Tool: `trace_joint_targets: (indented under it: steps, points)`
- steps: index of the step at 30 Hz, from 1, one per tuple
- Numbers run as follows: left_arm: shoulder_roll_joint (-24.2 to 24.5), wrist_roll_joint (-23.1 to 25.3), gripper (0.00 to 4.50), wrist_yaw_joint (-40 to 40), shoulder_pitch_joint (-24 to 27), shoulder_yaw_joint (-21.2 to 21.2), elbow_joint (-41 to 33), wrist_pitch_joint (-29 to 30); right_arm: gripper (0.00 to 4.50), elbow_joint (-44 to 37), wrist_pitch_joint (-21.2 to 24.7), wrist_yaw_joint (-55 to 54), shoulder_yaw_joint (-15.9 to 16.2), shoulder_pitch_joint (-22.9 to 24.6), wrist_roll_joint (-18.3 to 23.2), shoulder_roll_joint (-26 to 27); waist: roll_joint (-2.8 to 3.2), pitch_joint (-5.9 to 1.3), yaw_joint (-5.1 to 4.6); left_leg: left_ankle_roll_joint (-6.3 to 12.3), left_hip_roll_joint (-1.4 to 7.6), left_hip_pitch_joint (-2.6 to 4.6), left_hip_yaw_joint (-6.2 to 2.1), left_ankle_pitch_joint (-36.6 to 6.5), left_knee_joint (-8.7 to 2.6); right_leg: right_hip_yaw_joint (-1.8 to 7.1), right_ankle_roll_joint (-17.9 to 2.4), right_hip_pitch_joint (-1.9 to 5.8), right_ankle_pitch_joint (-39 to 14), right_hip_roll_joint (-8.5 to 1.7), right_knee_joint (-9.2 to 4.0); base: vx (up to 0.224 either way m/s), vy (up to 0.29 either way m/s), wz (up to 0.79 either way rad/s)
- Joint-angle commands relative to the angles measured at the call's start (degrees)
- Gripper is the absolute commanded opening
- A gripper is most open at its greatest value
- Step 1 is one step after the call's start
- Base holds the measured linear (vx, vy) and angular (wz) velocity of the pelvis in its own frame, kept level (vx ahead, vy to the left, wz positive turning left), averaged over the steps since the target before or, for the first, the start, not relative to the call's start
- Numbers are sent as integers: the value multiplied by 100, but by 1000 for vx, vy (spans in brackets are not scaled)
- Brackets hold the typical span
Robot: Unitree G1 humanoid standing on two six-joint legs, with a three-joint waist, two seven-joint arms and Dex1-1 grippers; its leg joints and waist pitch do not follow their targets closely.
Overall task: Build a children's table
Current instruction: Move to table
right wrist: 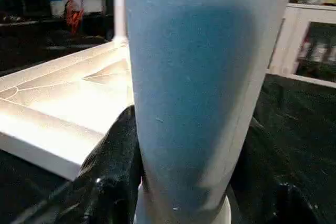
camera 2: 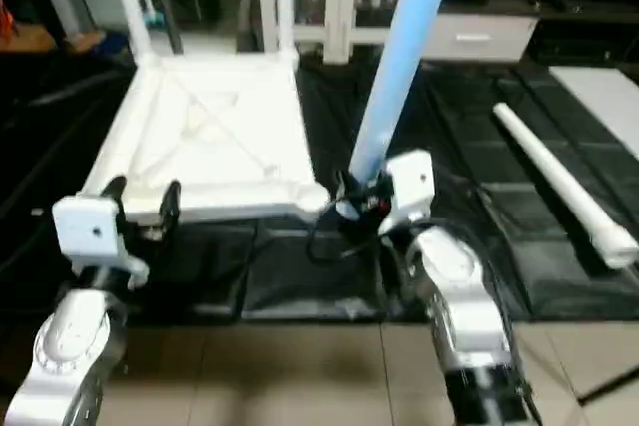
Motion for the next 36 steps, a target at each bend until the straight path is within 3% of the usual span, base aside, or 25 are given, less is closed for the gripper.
trace_joint_targets:
  steps: [1, 3, 5, 6, 8, 9, 10, 11, 12, 14, 15, 16, 17, 18, 19, 20, 21, 22, 23, 25, 26, 27, 30, 32, 36]
  points:
    - [42, -6, 359, -103, -80, 1, -45, -11, 188, -100, 23, 37, 58, -118, 79, 11, 202, -285, -329, 499, 835, 797, -762, -2745, -864, 180, -484, -437, -1321, -100, 257, 177, 68, 20]
    - [30, -12, 359, -113, -89, -1, -26, -26, 188, -105, 36, 68, 57, -115, 85, 6, 121, -300, -340, 1108, 976, 956, -900, -2524, -811, 284, 147, -838, -481, -134, 831, 201, 52, 11]
    - [20, -8, 359, -136, -100, -5, -8, -43, 188, -108, 46, 100, 50, -115, 80, 1, 88, -209, -347, 1483, 848, 761, -612, -2177, -901, 265, 254, -955, 44, -157, 975, 156, 5, 2]
    - [19, -7, 359, -149, -107, -8, -2, -46, 188, -106, 57, 96, 35, -115, 86, 6, 2, -284, -407, 1582, 736, 825, -505, -1869, -851, 322, 144, -1034, 423, -243, 798, 147, -16, 0]
    - [7, -8, 359, -197, -122, -7, 10, -43, 188, -103, 81, 75, -9, -117, 106, 15, -335, -316, -323, 1256, 175, 444, -46, -2144, -650, 720, -89, -573, 259, -503, 79, 139, -82, 4]
    - [-6, -12, 359, -232, -130, -7, 18, -37, 188, -98, 118, 51, -41, -120, 123, 16, -479, -344, -79, 1032, -350, 164, 140, -1679, 400, 1478, -429, -113, -2713, -1081, -522, 139, -117, 8]
    - [-10, -15, 359, -244, -130, -11, 23, -36, 188, -93, 149, 37, -53, -122, 128, 12, -443, -387, -32, 786, -265, -233, -121, -824, 733, 1644, -971, 223, -3233, -1202, -442, 172, -115, 11]
    - [-10, -15, 359, -244, -130, -11, 23, -36, 188, -93, 149, 37, -53, -122, 128, 12, -476, -382, -55, 680, -271, -384, -179, -515, 816, 1578, -1000, 304, -2991, -1095, -368, 205, -60, 9]
    - [-14, -23, 359, -266, -129, -25, 31, -33, 188, -85, 190, 24, -69, -125, 132, 6, -357, -325, 15, 435, -219, -476, -250, -104, 829, 1475, -1617, 269, -1971, -961, -385, 205, -60, 9]
    - [-18, -37, 359, -297, -128, -60, 40, -24, 188, -83, 204, 17, -84, -120, 138, 2, -296, -269, 58, 378, -127, -492, -245, 278, 644, 1223, -1840, 202, -1903, -819, -460, 174, -8, 8]
    - [-34, -66, 359, -356, -123, -120, 43, 27, 188, -102, 212, 3, -107, -105, 156, -6, -133, -255, 80, 423, 23, -521, -244, 552, 241, 944, -1714, 205, -2066, -602, -453, 167, 21, 5]
    - [-44, -101, 359, -407, -109, -161, 42, 51, 188, -126, 231, 2, -135, -94, 206, 7, 112, -262, 36, 327, 199, -163, -179, 342, -258, 538, -1271, 80, -2247, -304, -451, 198, 87, 7]
    - [-54, -120, 359, -443, -99, -179, 42, 63, 188, -143, 247, 2, -154, -89, 241, 17, 231, -245, -175, 531, 595, 199, -587, -1276, -591, 317, -833, -223, -1928, 76, 62, 205, 146, 1]
    - [-54, -120, 359, -443, -99, -179, 42, 63, 188, -143, 247, 2, -154, -89, 241, 17, 303, -305, -266, 735, 788, 458, -871, -1868, -696, 309, -672, -458, -1513, 91, 516, 205, 146, 1]
    - [-40, -172, 359, -558, -82, -251, 44, 115, 188, -157, 259, -5, -171, -96, 259, 21, 259, -464, -324, 1486, 1005, 799, -1136, -1517, -622, 380, -218, -784, -816, -30, 918, 209, 128, -1]
    - [-28, -207, 359, -638, -72, -301, 45, 152, 188, -165, 266, -10, -181, -102, 267, 21, 258, -496, -332, 2097, 901, 767, -1035, 345, -357, 397, 226, -1053, -251, -113, 1045, 207, 92, 7]
    - [-28, -207, 359, -638, -72, -301, 45, 152, 188, -165, 266, -10, -181, -102, 267, 21, 258, -496, -332, 2097, 901, 767, -1035, 345, -357, 397, 226, -1053, -251, -113, 1045, 207, 92, 7]
    - [8, -292, 359, -870, -47, -415, 23, 167, 188, -162, 264, 7, -185, -115, 272, 17, 101, -498, -198, 2339, 778, 466, -769, 4121, -193, 555, 685, -1114, 906, -267, 905, 157, 78, -2]
    - [33, -351, 359, -1031, -29, -494, 6, 173, 188, -160, 263, 21, -189, -123, 277, 14, -87, -581, -156, 1894, 478, 428, -609, 5287, 105, 824, 451, -1148, 2232, -520, 448, 0, 0, 0]
    - [177, -405, 359, -1344, -77, -621, 36, 201, 188, -153, 290, 103, -199, -144, 310, 3, -575, -642, -135, 1259, -279, -246, -266, 3428, 308, 1130, 409, -588, 4026, -678, 231, 0, 0, 0]
    - [284, -432, 359, -1535, -126, -683, 76, 248, 188, -150, 316, 164, -203, -160, 333, -14, -411, -605, 35, 873, -137, -416, -309, 1458, 211, 1197, -97, -417, 5416, -1022, 231, 0, 0, 0]
    - [394, -535, 359, -1739, -216, -671, 132, 359, 188, -150, 350, 255, -208, -178, 385, -53, -251, -588, 63, 379, 5, -303, -280, 833, -76, 879, -660, -451, 4883, -643, 272, 0, 0, 0]
    - [517, -661, 359, -1975, -342, -622, 204, 480, 188, -121, 395, 369, -209, -227, 441, -116, -54, -432, -73, 248, 328, -111, -357, 92, -316, 650, -1338, -625, 1695, -374, 190, 0, 0, 0]
    - [729, -803, 359, -2451, -497, -660, 322, 558, 188, -58, 479, 562, -207, -329, 551, -231, -74, -302, -130, -10, 384, -24, -291, -2062, -461, 699, -1304, -690, -497, -423, -12, -70, 37, 8]
    - [1064, -1119, 359, -3261, -687, -839, 436, 877, 188, 43, 650, 978, -233, -479, 741, -430, -118, -232, -123, -394, 364, 69, -172, -2999, -465, 778, -794, -813, -2297, -540, -206, -86, 18, 12]
